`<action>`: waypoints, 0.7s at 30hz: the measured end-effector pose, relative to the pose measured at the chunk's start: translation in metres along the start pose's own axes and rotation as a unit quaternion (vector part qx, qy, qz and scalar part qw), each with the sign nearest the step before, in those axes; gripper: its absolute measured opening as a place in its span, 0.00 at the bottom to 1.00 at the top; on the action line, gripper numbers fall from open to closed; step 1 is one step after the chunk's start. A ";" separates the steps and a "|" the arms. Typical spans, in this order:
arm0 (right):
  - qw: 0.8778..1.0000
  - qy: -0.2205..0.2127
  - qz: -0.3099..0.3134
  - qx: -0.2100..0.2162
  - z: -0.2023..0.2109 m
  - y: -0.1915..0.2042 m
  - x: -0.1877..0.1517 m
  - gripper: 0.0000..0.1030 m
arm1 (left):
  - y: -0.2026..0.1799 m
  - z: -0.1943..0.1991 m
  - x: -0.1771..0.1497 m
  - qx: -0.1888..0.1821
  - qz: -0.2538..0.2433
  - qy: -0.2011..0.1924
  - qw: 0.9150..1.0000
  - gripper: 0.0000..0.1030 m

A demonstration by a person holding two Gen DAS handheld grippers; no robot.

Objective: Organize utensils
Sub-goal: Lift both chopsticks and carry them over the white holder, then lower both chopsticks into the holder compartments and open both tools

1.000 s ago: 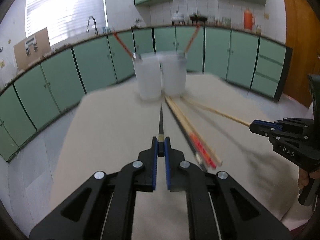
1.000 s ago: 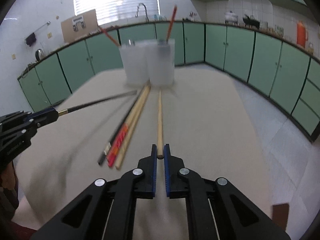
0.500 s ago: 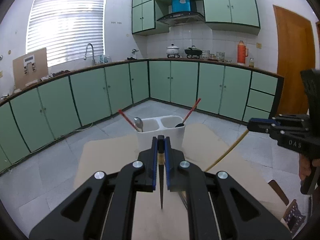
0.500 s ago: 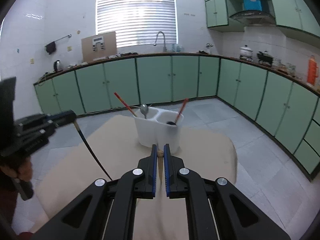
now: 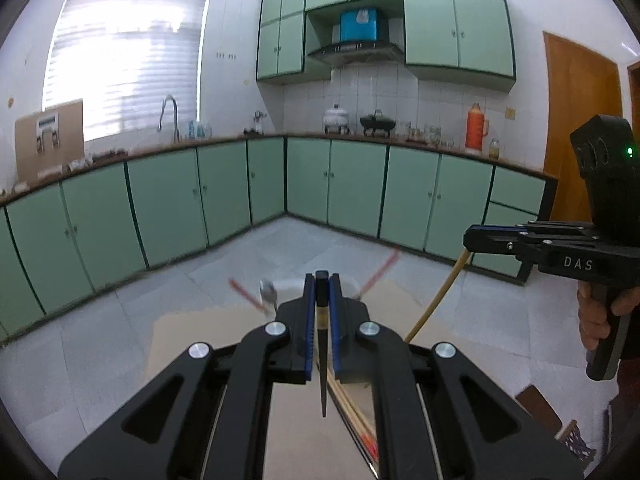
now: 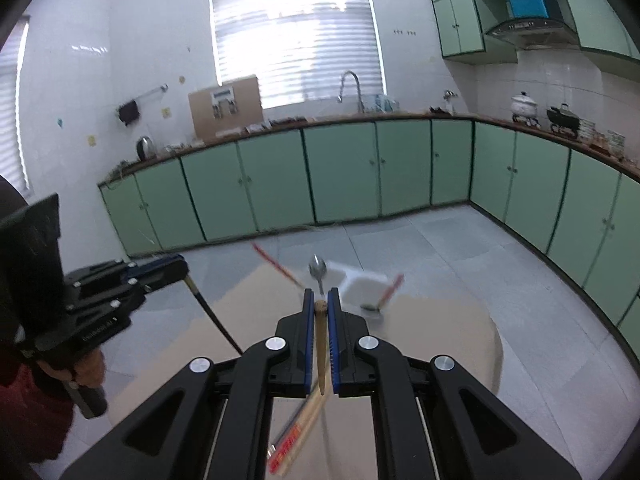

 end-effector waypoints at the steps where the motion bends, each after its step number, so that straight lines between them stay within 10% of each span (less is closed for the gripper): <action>1: 1.000 -0.006 0.003 -0.002 0.001 0.001 0.008 0.06 | 0.000 -0.001 0.011 0.002 -0.002 -0.011 1.000 0.06; 11: 0.996 -0.059 0.023 -0.057 -0.016 -0.022 0.079 0.06 | -0.008 -0.038 0.096 0.049 -0.014 -0.095 0.994 0.06; 21: 0.997 -0.021 0.002 -0.074 -0.082 -0.051 0.046 0.06 | -0.009 -0.129 0.054 0.055 -0.002 -0.014 0.998 0.06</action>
Point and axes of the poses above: each gripper's, at about its wrist camera, not at the fingertips, and z roughly against the way its jaws point, y to its left, x to its top, the point moved 5 cm from there along -z, roughly the way its jaws point, and after that the axes turned 6 degrees about x, right-handed, at the moved point
